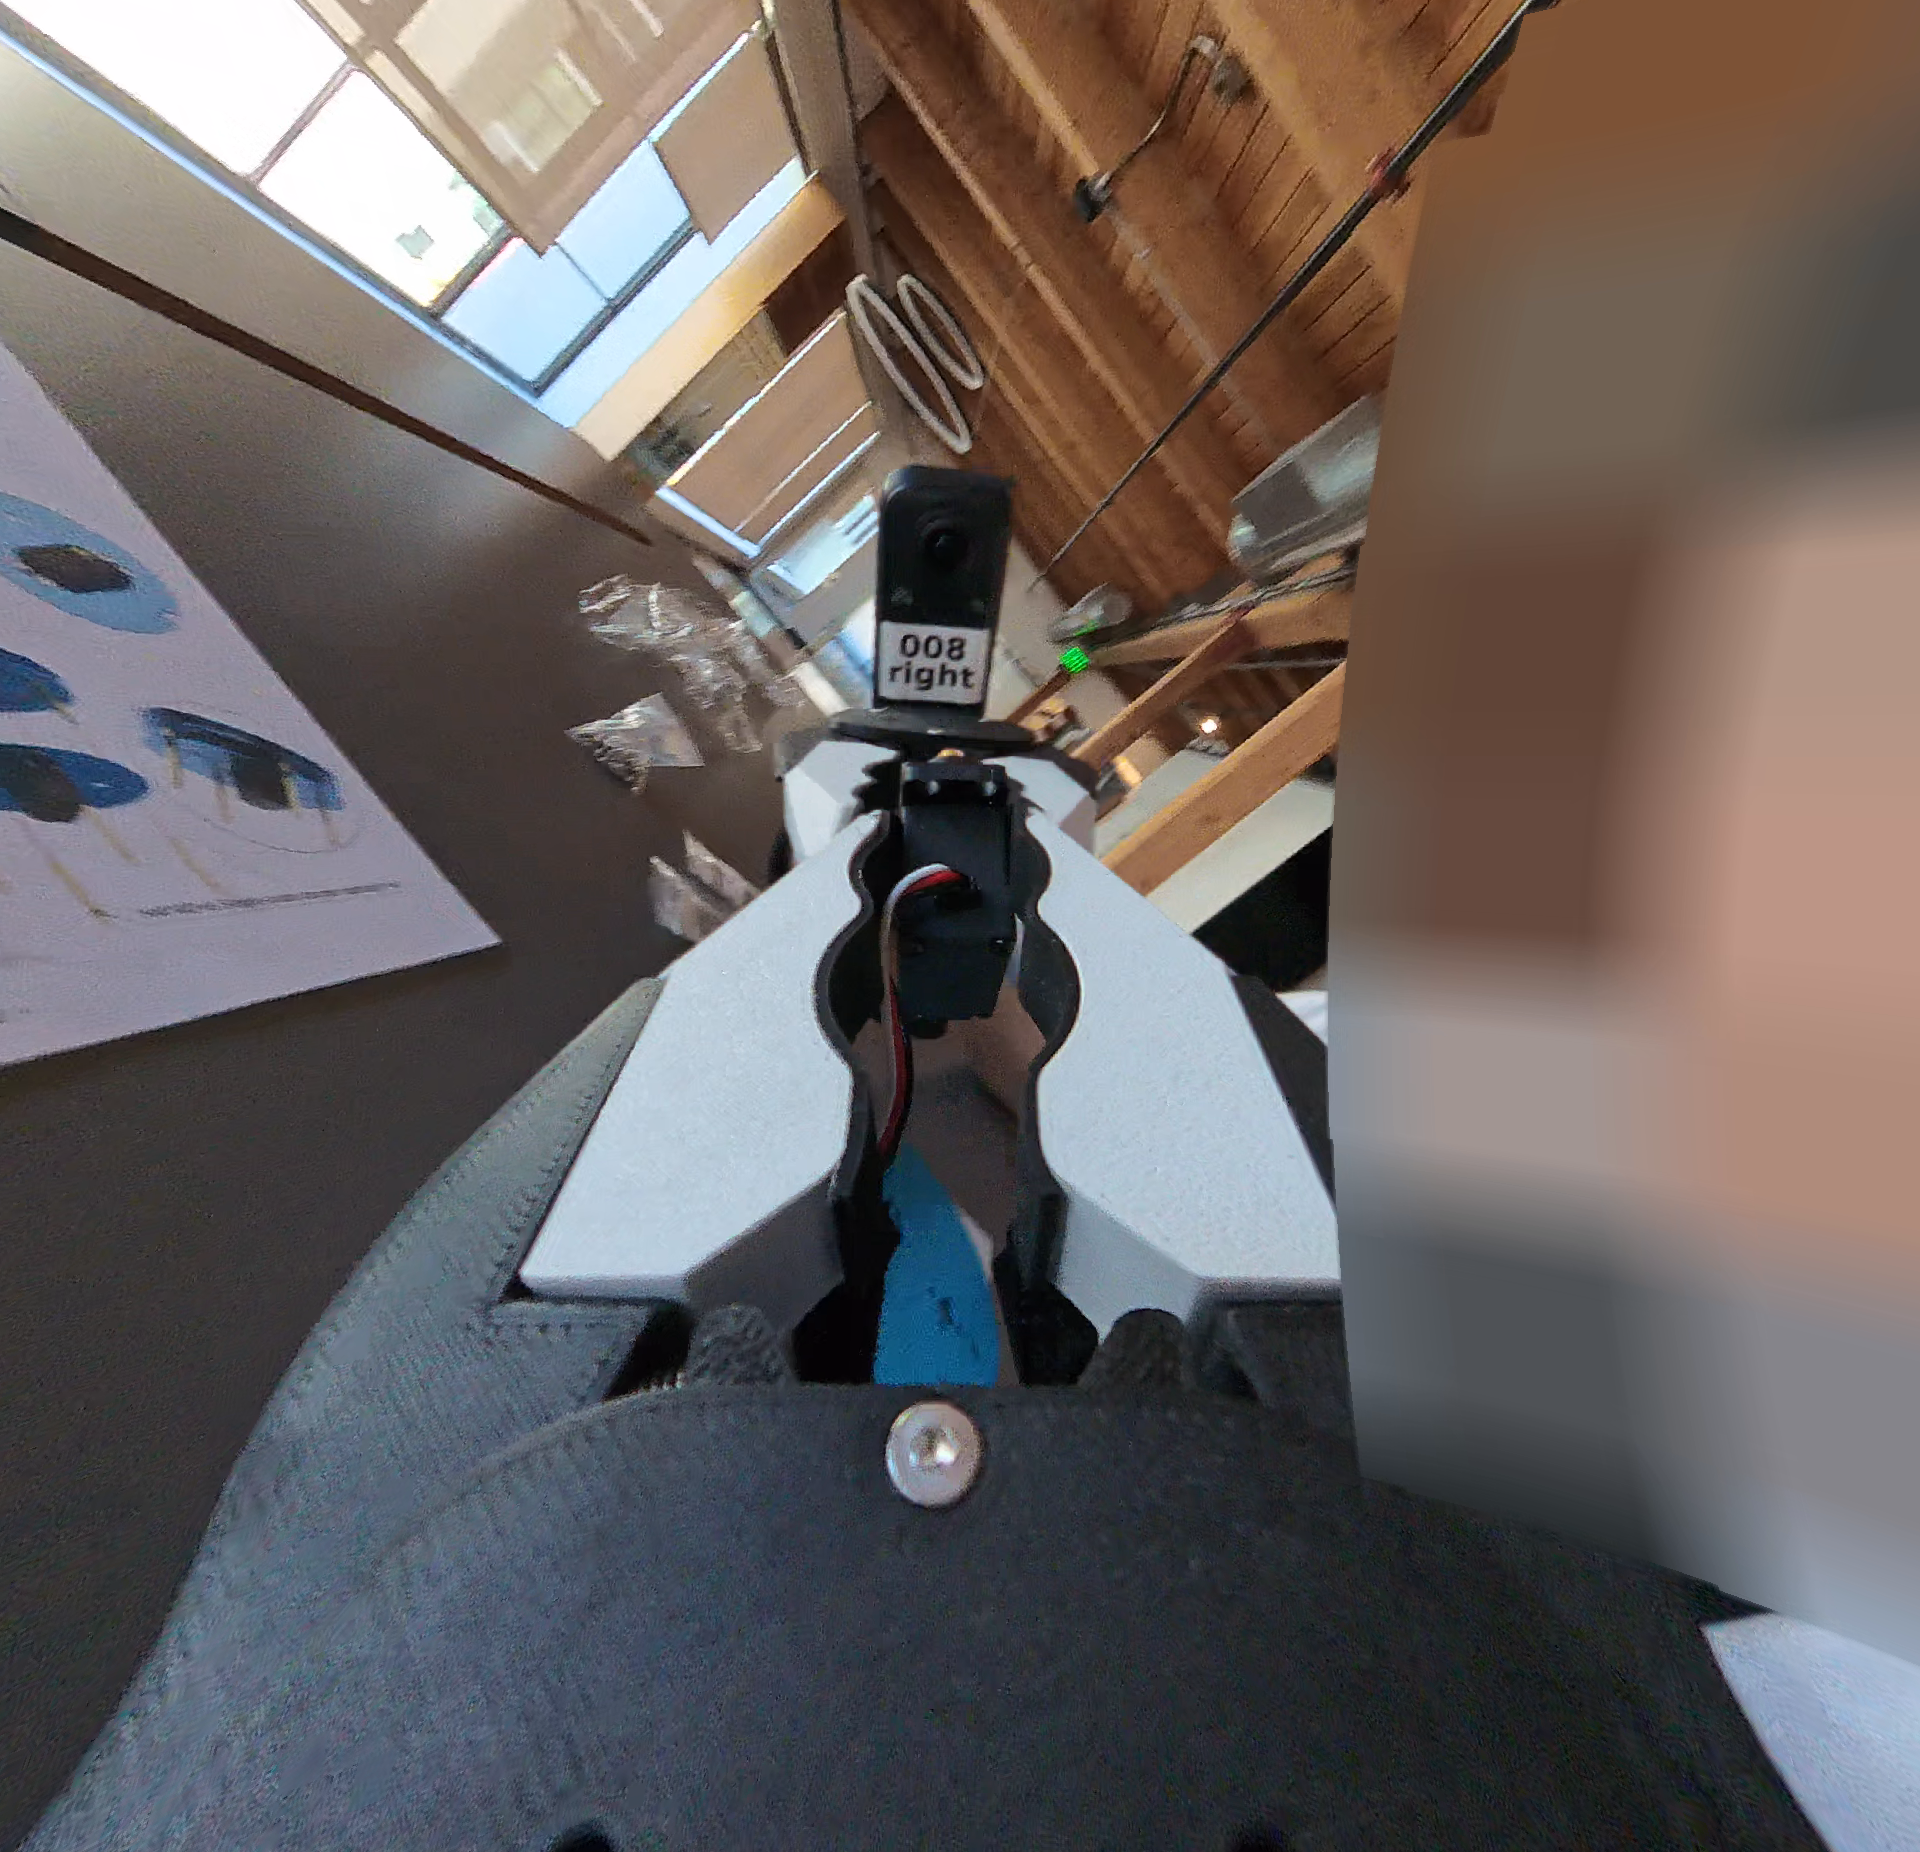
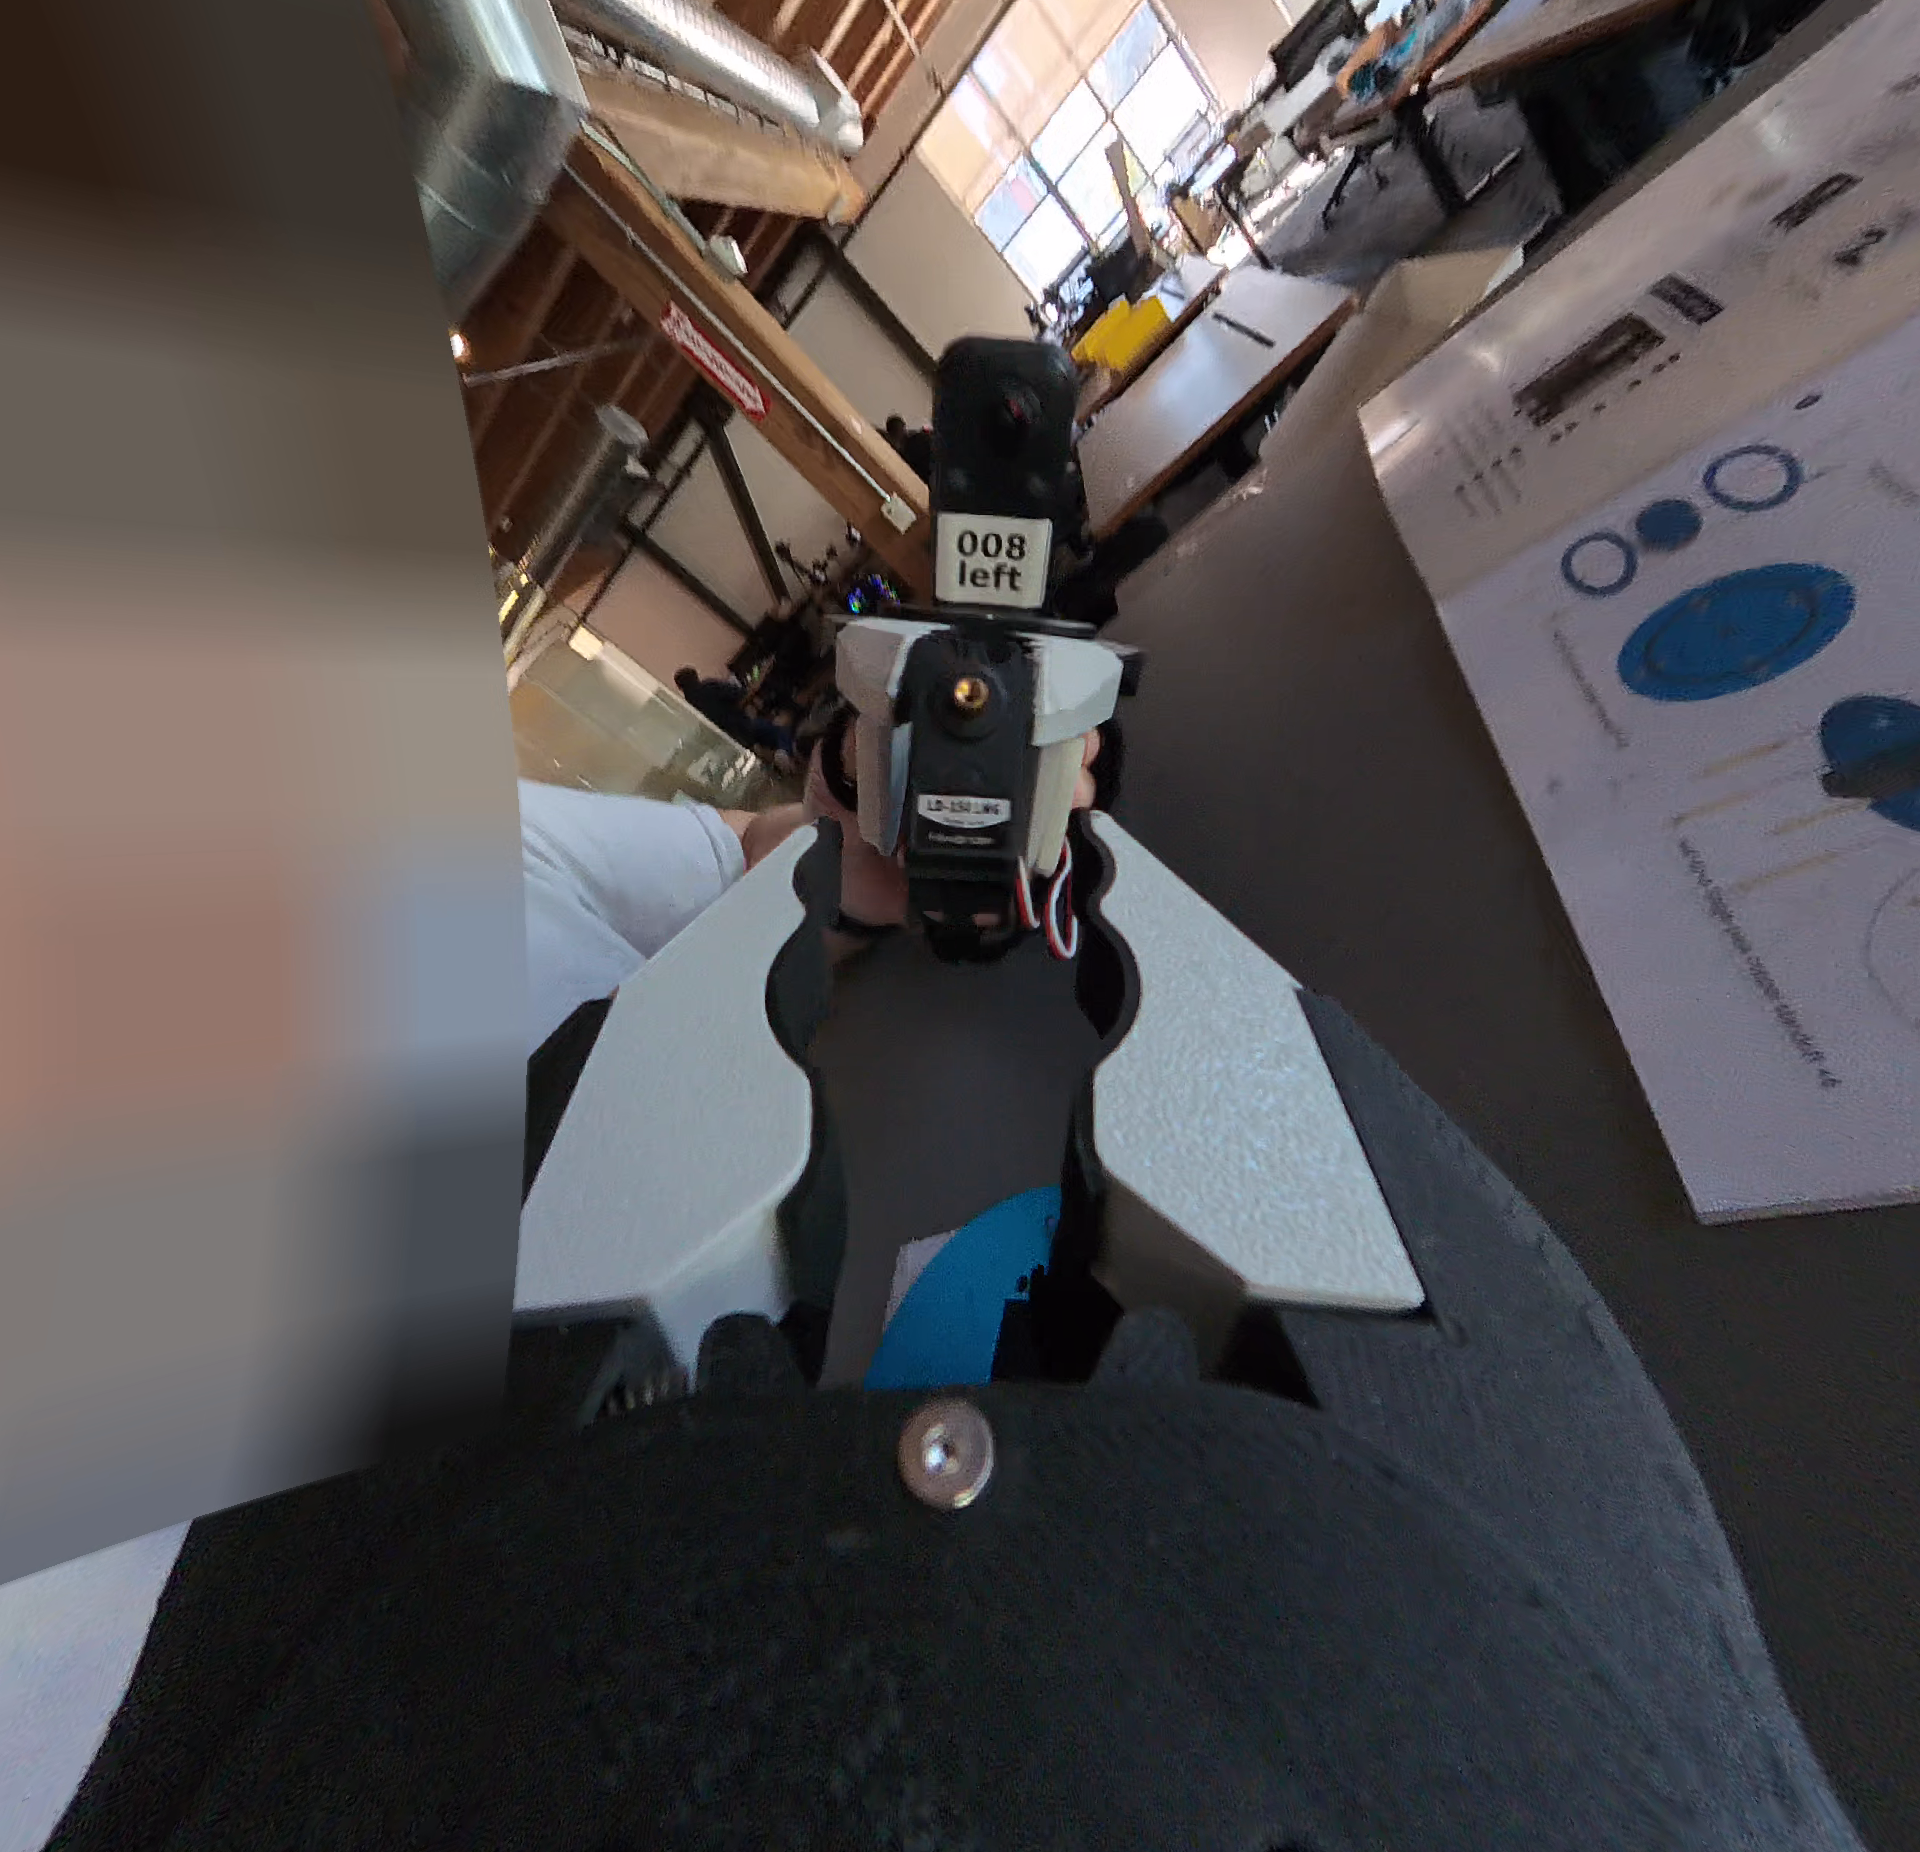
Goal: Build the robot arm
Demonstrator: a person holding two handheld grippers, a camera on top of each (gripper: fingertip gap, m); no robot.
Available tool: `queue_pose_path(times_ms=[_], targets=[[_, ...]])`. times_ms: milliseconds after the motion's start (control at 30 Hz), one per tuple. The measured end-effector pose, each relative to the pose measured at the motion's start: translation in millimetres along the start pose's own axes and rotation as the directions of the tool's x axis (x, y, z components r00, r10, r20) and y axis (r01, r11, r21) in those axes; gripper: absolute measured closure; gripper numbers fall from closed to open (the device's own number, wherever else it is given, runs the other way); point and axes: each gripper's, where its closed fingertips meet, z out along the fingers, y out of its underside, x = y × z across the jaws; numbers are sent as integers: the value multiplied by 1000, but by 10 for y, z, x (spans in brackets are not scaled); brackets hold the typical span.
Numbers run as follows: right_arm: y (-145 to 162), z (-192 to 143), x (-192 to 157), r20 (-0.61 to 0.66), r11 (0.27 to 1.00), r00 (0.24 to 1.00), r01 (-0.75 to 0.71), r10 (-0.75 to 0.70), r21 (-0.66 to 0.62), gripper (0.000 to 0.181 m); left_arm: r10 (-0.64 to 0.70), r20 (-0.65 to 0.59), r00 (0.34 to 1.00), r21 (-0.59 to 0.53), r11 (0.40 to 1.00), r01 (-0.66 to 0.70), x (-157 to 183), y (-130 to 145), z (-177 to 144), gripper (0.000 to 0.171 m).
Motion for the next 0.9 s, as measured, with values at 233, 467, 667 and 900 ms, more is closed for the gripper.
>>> queue_pose_path(times_ms=[233, 467, 667, 900], targets=[[123, -33, 56, -60, 985, 989, 126, -134, -115, 161, 16, 21, 1000, -77, 997, -15, -24, 118, 53, 150], [16, -198, 312, -263, 895, 859, 395, -439, -207, 161, 249, 229, 941, 10, 966, -258, -206, -272, -172, 132], [-24, -248, 378, -328, 792, 722, 542, -610, -282, 161, 275, 317, 908, -4, 958, -288, -291, -365, -273, 146], [30, -194, 461, -393, 743, 631, 562, -669, -363, 162, 293, 352, 889, -133, 956, -262, -364, -101, -180, 161]])
